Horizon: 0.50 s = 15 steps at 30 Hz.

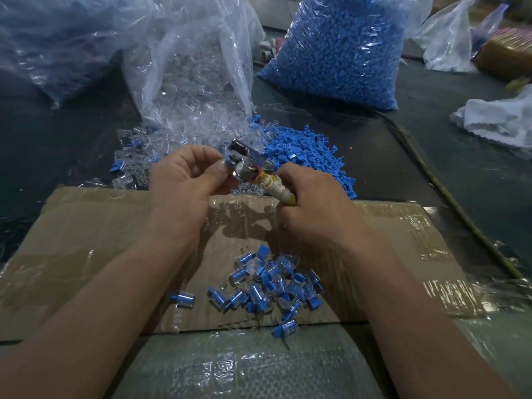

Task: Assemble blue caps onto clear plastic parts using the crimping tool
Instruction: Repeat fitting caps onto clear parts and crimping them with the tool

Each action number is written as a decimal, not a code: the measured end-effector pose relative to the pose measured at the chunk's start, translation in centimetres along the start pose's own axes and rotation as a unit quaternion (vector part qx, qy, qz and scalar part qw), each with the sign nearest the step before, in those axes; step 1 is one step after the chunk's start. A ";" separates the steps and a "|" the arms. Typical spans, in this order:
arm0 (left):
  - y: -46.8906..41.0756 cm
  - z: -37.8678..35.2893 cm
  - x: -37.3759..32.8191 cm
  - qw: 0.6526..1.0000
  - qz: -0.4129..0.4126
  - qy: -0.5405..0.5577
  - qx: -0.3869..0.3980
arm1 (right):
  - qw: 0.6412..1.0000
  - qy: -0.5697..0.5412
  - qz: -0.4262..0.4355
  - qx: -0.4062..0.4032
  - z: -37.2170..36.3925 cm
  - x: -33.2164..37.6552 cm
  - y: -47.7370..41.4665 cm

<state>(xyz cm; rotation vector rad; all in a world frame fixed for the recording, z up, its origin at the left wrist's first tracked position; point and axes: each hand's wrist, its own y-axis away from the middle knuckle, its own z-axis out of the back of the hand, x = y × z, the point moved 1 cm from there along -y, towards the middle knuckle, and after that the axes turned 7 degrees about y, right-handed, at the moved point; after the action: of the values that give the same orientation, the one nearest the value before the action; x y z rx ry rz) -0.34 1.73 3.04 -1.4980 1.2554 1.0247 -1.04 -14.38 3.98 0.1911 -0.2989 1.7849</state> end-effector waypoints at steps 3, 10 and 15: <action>-0.4 0.4 0.0 1.000 0.020 0.016 -0.012 | 1.000 -0.010 -0.009 -0.009 0.2 -0.6 -0.1; -0.4 0.8 -0.6 0.983 0.123 -0.062 0.123 | 0.995 0.009 -0.083 -0.051 1.0 -2.7 -0.4; 0.4 0.2 -0.7 0.929 0.178 -0.136 0.294 | 0.996 0.017 -0.088 -0.022 0.9 -2.8 -0.4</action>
<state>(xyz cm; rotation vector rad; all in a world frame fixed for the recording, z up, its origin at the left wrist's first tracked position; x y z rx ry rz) -0.82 2.08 3.56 -0.6601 1.4896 0.9258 0.02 -17.17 4.06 0.1513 -0.2874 1.6039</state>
